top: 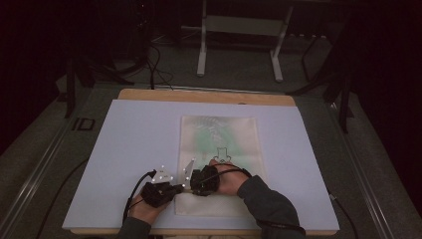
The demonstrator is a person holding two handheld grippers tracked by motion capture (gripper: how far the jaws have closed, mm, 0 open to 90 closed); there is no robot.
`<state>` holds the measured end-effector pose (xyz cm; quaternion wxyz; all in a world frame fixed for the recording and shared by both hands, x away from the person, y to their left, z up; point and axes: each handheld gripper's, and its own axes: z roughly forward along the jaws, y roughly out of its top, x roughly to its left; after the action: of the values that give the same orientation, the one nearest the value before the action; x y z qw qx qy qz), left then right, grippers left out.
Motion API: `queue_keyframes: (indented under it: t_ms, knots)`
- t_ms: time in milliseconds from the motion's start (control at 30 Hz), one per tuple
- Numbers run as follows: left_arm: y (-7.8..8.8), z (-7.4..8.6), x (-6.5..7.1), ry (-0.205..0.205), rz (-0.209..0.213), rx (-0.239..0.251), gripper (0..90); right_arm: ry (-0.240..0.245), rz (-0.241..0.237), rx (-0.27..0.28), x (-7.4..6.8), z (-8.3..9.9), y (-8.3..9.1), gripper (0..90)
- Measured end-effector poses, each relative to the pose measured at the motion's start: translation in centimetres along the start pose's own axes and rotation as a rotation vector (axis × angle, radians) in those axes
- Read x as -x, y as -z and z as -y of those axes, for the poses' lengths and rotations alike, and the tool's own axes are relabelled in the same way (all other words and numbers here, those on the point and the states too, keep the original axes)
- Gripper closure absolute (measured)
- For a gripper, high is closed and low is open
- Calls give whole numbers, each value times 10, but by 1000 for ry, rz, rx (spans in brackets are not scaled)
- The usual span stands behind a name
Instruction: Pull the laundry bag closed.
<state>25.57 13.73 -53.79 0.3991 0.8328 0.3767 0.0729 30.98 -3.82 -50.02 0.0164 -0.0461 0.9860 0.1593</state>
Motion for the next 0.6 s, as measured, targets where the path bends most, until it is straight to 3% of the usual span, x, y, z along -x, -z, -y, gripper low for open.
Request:
queue_keyframes:
  t_ms: [600]
  knots:
    - [0, 0, 0, 6, 2, 2, 895, -10, 2, -17, 0, 15, 8, 822]
